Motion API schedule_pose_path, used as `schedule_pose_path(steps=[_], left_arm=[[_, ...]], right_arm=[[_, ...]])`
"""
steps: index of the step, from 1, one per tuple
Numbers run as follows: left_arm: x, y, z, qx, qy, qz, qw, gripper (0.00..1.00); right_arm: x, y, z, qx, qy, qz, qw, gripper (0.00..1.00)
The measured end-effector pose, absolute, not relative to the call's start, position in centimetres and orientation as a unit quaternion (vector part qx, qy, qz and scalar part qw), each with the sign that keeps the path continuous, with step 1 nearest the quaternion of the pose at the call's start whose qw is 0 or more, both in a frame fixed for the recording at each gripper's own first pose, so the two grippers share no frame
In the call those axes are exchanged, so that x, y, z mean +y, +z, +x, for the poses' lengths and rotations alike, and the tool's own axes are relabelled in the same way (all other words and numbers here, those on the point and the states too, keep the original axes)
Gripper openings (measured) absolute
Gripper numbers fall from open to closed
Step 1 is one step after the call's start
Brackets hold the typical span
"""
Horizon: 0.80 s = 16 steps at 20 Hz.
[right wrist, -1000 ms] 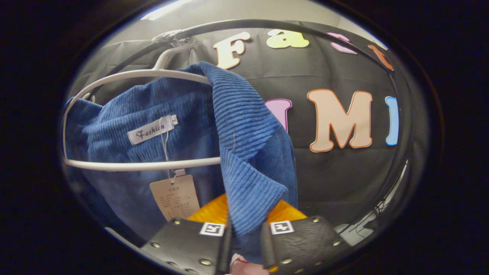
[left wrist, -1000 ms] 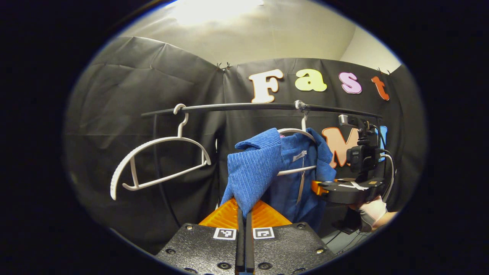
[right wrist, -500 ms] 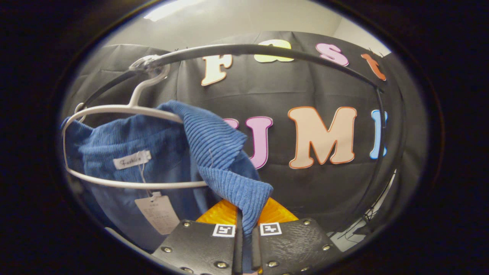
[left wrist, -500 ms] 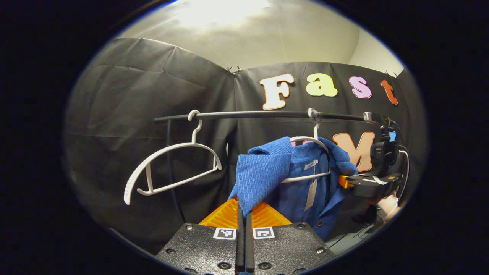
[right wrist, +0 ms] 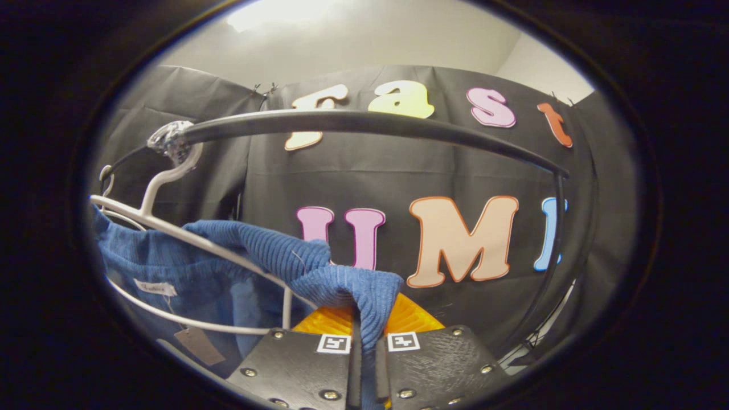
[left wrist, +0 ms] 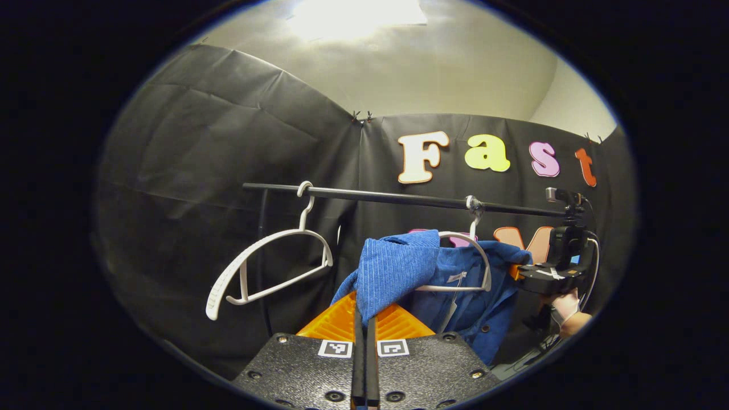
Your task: Grasp the clothes on the hanger with both hands and then place them into the laundry hamper below.
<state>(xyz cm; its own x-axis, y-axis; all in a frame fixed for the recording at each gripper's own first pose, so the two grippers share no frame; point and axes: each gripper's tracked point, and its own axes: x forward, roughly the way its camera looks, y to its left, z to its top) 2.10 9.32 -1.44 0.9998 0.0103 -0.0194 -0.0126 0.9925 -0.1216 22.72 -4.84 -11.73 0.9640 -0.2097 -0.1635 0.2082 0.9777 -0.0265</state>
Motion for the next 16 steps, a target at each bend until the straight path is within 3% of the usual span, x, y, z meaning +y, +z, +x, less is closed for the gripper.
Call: schedule_pose_path(steps=[6,11,15,16], left_arm=[[9.3,-1.5,1.9,0.011,0.009,-0.051,0.999,0.02],[9.8,-1.5,2.0,0.017,0.016,-0.049,0.999,0.02],[9.2,1.0,1.7,-0.018,-0.019,-0.066,0.997,0.02],[9.2,1.3,1.7,-0.020,-0.028,-0.074,0.997,0.02]], right_arm=[[-5.8,-10.7,27.1,0.043,-0.107,-0.070,0.991,0.09],[-5.3,-13.1,29.7,0.039,-0.069,-0.119,0.990,0.09],[-5.3,-15.6,30.2,0.052,-0.048,-0.133,0.989,0.09],[-5.1,-16.4,30.2,0.058,-0.042,-0.130,0.989,0.05]])
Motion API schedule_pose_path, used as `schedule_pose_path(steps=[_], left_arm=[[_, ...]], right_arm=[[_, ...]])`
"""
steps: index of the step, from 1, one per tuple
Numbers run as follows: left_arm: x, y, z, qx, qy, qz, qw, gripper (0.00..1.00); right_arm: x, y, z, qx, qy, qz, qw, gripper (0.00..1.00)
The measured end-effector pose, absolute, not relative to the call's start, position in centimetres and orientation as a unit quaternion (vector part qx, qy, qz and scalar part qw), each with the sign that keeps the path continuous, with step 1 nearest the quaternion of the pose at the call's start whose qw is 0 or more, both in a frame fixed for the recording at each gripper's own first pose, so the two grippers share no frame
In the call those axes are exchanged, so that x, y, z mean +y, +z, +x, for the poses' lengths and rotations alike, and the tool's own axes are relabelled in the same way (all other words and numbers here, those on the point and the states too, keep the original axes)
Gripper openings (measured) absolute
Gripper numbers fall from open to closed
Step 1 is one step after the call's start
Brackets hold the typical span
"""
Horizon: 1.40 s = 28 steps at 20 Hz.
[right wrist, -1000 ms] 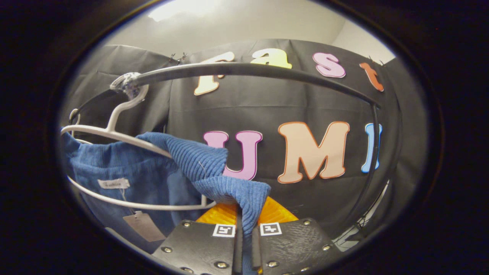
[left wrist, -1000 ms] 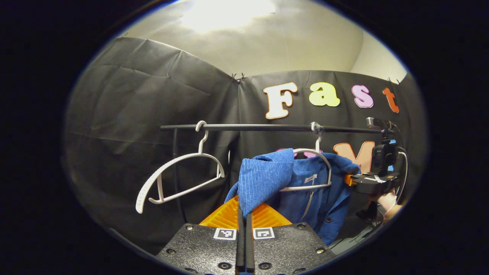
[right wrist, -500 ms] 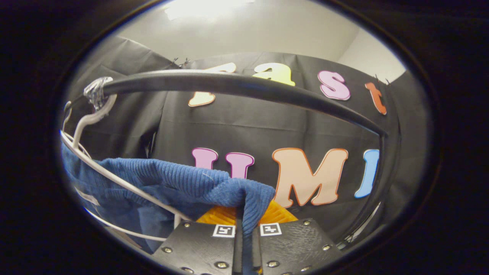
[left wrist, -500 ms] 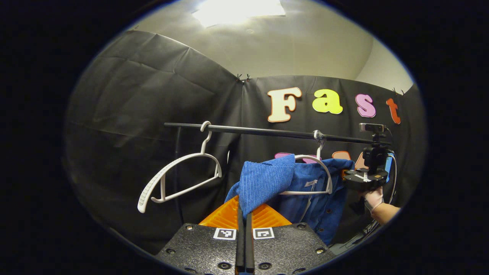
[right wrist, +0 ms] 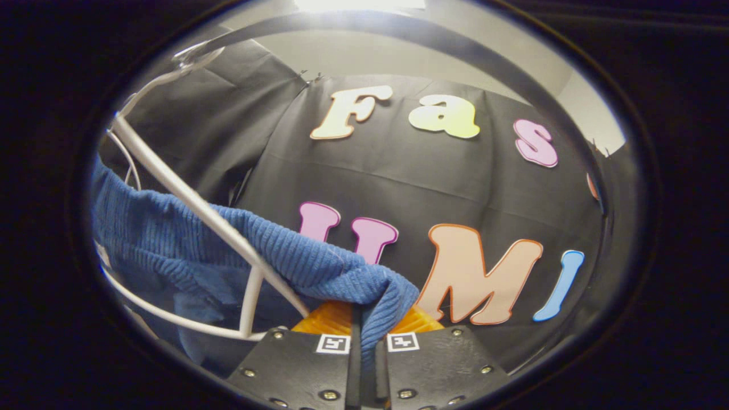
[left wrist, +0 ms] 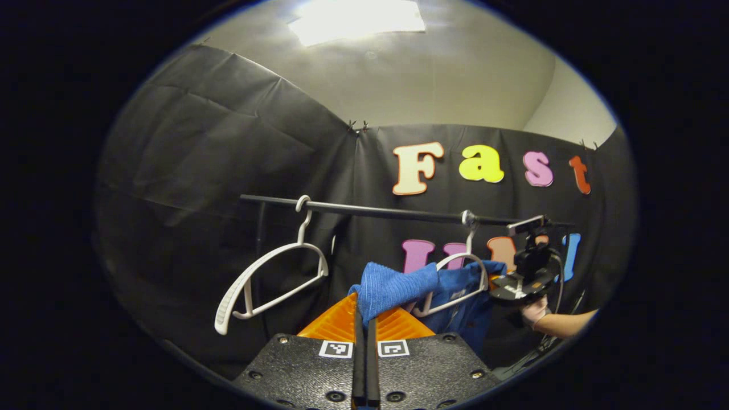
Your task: Grasp the clothes on the hanger with both hands and then place them into the laundry hamper below.
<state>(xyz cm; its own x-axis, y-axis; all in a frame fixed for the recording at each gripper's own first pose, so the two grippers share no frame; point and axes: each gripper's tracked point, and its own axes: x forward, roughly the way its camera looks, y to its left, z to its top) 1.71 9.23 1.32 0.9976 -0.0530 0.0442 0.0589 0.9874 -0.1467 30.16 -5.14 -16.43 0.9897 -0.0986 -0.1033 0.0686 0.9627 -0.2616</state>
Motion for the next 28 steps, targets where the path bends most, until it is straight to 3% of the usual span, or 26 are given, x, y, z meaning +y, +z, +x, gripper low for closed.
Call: schedule_pose_path(steps=[1,3,4,5,12,15,16,17,28], left_arm=[[9.5,1.6,1.8,-0.021,-0.027,-0.077,0.996,0.02],[10.0,1.5,2.5,-0.017,-0.017,-0.076,0.997,0.01],[10.3,1.6,2.8,-0.020,-0.013,-0.077,0.997,0.02],[10.5,1.7,3.1,-0.019,-0.010,-0.081,0.996,0.02],[12.3,1.7,6.1,-0.021,0.004,-0.127,0.992,0.02],[12.2,-0.7,8.2,0.007,0.012,-0.122,0.992,0.02],[12.2,-1.5,8.5,0.014,0.012,-0.122,0.992,0.02],[12.1,-2.3,8.9,0.019,0.013,-0.117,0.993,0.02],[11.7,-11.5,7.7,0.106,0.019,-0.081,0.991,0.02]], right_arm=[[-4.8,-16.7,30.0,0.056,-0.036,-0.125,0.990,0.09],[-4.3,-17.3,29.9,0.059,-0.030,-0.131,0.989,0.09],[-4.2,-17.5,30.2,0.062,-0.027,-0.130,0.989,0.05],[-4.2,-17.9,30.3,0.067,-0.024,-0.124,0.990,0.09],[-4.9,-18.6,30.4,0.072,-0.025,-0.121,0.990,0.10],[-5.2,-19.3,30.3,0.091,-0.037,-0.108,0.989,0.09],[-5.6,-19.7,30.2,0.096,-0.042,-0.103,0.989,0.05],[-5.8,-20.1,30.3,0.103,-0.046,-0.100,0.989,0.10],[-7.3,-25.0,27.8,0.177,-0.056,-0.094,0.978,0.09]])
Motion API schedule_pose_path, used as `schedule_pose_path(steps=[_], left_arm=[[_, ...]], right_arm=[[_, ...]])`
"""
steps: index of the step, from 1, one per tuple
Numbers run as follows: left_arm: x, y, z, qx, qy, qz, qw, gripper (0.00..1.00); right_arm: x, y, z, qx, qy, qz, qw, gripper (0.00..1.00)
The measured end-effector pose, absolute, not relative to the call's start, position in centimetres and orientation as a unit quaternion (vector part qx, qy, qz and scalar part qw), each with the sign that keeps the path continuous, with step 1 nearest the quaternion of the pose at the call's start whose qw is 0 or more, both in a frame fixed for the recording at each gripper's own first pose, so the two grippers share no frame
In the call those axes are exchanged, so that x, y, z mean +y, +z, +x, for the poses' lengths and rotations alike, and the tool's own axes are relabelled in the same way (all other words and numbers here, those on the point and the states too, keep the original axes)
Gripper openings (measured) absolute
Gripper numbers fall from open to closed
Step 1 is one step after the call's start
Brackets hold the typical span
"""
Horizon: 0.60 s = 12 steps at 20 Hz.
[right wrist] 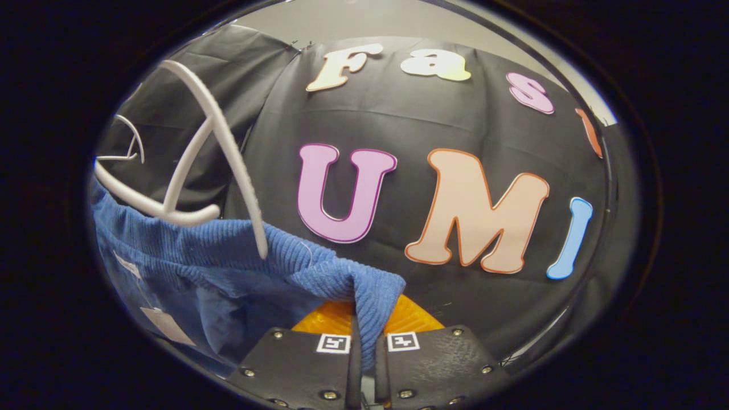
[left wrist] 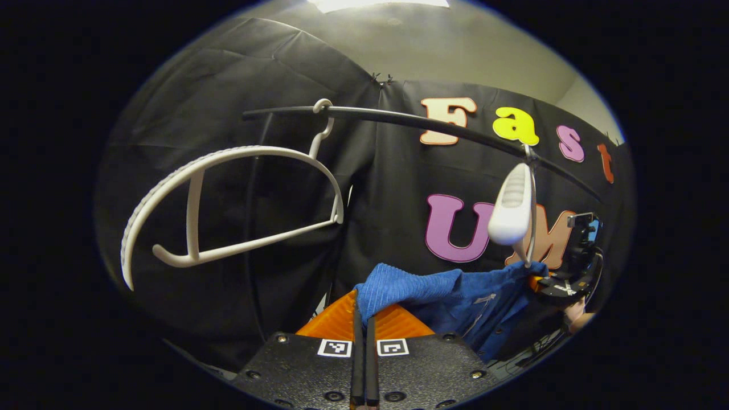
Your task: Grasp the clothes on the hanger with both hands and then place them into the laundry hamper below.
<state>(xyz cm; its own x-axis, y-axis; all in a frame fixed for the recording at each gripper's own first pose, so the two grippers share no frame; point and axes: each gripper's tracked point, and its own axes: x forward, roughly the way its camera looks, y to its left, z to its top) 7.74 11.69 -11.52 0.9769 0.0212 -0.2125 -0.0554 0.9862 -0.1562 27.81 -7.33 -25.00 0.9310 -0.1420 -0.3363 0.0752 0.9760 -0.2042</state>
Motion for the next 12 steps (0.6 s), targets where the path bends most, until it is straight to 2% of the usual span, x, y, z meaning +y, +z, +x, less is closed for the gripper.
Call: schedule_pose_path(steps=[7,12], left_arm=[[9.2,-13.9,5.7,0.136,-0.016,-0.046,0.990,0.02],[5.2,-14.6,4.9,0.148,-0.069,-0.051,0.985,0.02]], right_arm=[[-5.6,-25.3,22.3,0.203,-0.033,-0.077,0.976,0.10],[-4.1,-21.8,19.2,0.189,-0.015,-0.075,0.979,0.10]])
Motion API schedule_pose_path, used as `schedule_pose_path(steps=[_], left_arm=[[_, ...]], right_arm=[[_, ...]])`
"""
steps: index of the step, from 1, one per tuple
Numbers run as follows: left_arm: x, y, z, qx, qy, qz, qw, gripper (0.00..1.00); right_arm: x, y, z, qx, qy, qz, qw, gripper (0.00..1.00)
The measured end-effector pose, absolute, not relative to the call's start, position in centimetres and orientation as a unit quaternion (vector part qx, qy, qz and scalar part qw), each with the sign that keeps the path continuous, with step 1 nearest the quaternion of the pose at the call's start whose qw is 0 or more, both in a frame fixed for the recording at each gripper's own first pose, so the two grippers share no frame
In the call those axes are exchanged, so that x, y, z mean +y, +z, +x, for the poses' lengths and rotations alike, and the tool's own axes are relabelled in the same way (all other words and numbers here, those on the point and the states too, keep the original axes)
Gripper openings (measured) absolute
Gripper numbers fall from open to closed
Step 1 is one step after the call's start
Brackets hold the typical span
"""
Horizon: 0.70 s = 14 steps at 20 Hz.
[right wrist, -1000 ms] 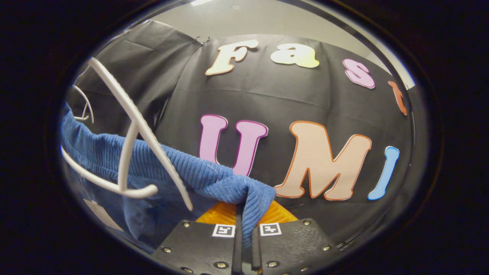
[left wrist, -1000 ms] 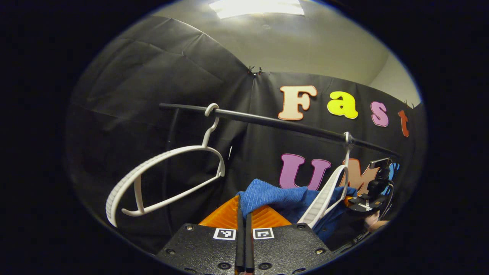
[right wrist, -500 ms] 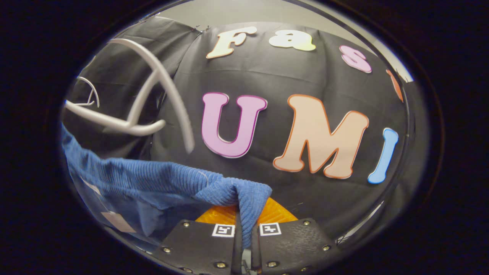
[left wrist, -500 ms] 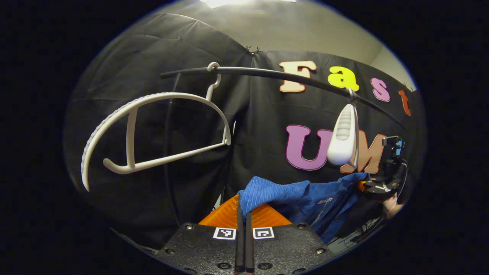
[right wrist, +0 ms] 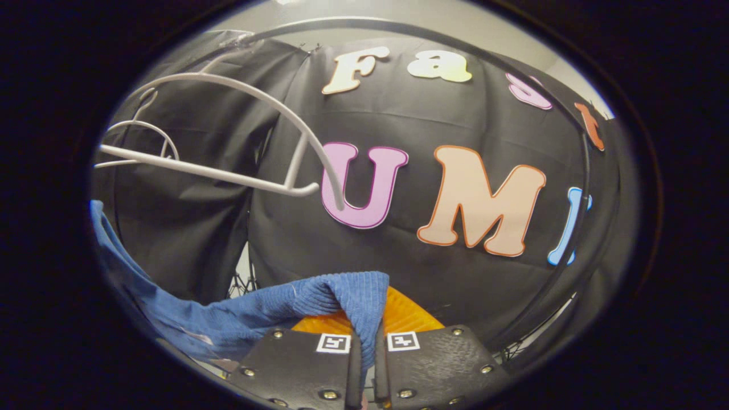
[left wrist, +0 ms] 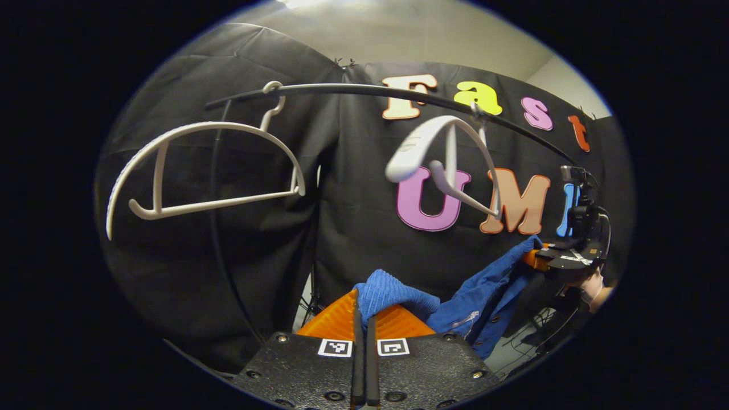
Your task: Grasp the clothes on the hanger with both hands and then place them into the laundry hamper below.
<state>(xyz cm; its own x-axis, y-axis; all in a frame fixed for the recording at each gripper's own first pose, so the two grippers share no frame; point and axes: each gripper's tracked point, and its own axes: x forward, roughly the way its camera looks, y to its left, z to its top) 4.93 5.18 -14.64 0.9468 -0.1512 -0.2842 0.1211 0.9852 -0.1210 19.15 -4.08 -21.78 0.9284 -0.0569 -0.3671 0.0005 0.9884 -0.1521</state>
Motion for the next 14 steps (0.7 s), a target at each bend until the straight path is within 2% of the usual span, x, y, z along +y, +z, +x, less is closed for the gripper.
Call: schedule_pose_path(steps=[3,5,6,7,8,11,12,13,14], left_arm=[[2.2,-14.5,4.2,0.149,-0.105,-0.052,0.982,0.02],[-0.4,-14.4,3.7,0.148,-0.138,-0.051,0.978,0.02],[-1.8,-14.4,3.7,0.147,-0.156,-0.048,0.976,0.02],[-3.1,-14.2,3.6,0.146,-0.173,-0.045,0.973,0.02],[-4.9,-13.9,3.5,0.144,-0.191,-0.046,0.970,0.02],[-10.1,-12.7,4.3,0.126,-0.247,-0.059,0.959,0.02],[-12.0,-12.2,4.5,0.119,-0.266,-0.066,0.954,0.02],[-13.8,-11.8,4.7,0.114,-0.283,-0.075,0.949,0.02],[-15.4,-11.6,4.6,0.116,-0.303,-0.087,0.942,0.02]], right_arm=[[-3.2,-18.9,17.7,0.170,-0.006,-0.073,0.983,0.10],[-2.7,-17.4,16.6,0.162,0.001,-0.067,0.984,0.14],[-2.5,-16.8,16.3,0.160,0.004,-0.062,0.985,0.09],[-2.2,-16.2,15.9,0.158,0.007,-0.058,0.986,0.14],[-2.5,-16.2,14.1,0.155,0.009,-0.055,0.986,0.10],[-2.6,-15.7,12.0,0.151,0.008,-0.050,0.987,0.09],[-2.8,-15.8,11.4,0.153,0.007,-0.050,0.987,0.05],[-3.3,-15.9,10.8,0.156,0.004,-0.052,0.986,0.10],[-3.8,-16.3,10.3,0.159,-0.001,-0.053,0.986,0.10]])
